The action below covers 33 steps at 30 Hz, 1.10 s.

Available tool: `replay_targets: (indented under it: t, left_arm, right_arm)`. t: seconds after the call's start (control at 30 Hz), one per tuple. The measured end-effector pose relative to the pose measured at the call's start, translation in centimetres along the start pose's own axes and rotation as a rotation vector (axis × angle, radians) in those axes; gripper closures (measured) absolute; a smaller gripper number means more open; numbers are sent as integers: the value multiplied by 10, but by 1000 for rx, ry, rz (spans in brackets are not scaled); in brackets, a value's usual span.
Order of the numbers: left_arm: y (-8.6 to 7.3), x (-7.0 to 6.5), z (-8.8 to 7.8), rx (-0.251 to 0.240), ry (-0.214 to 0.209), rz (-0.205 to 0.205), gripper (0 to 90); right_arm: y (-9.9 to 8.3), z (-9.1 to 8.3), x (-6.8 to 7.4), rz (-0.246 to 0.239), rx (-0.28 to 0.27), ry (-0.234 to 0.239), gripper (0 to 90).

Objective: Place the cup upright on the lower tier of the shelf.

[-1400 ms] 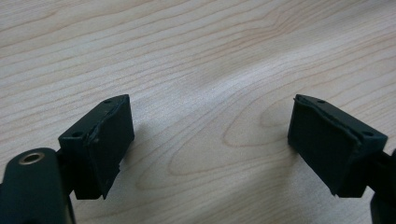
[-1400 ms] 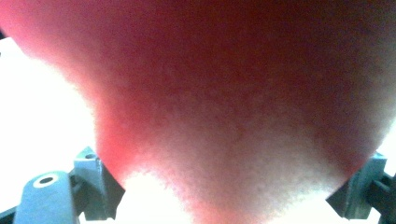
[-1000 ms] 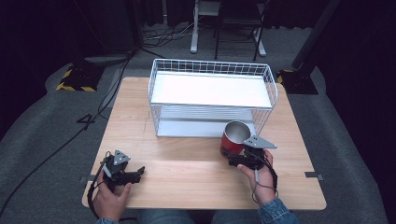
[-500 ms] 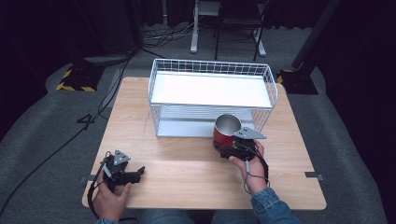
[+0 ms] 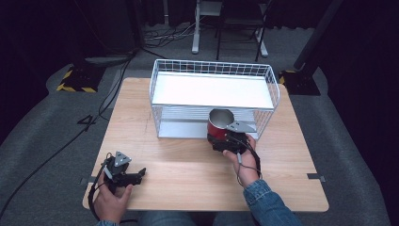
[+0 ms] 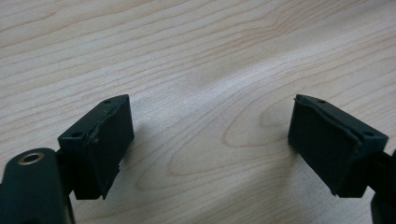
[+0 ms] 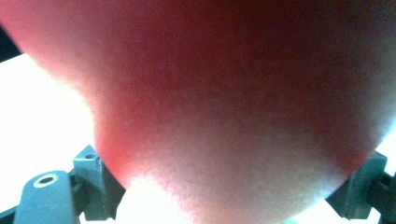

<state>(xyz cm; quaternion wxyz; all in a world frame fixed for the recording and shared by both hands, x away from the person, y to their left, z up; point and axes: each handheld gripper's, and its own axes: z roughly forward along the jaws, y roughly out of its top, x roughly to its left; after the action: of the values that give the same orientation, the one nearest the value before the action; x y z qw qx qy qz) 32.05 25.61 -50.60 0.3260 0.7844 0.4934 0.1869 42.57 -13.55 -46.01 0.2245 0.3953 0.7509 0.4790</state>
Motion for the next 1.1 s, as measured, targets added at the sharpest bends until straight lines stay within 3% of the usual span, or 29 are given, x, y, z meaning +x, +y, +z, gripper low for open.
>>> replay_targets:
  t: [0.43,0.73,1.1]
  left_arm:
    - [0,0,0,0,1,0,146]
    - [0,0,0,1,0,0,146]
    - [0,0,0,1,1,0,146]
  right_arm:
    - [10,26,-2,-13,-9,-27,161]
    - [13,43,-6,51,-33,-44,161]
    - [20,61,-6,13,-29,-67,160]
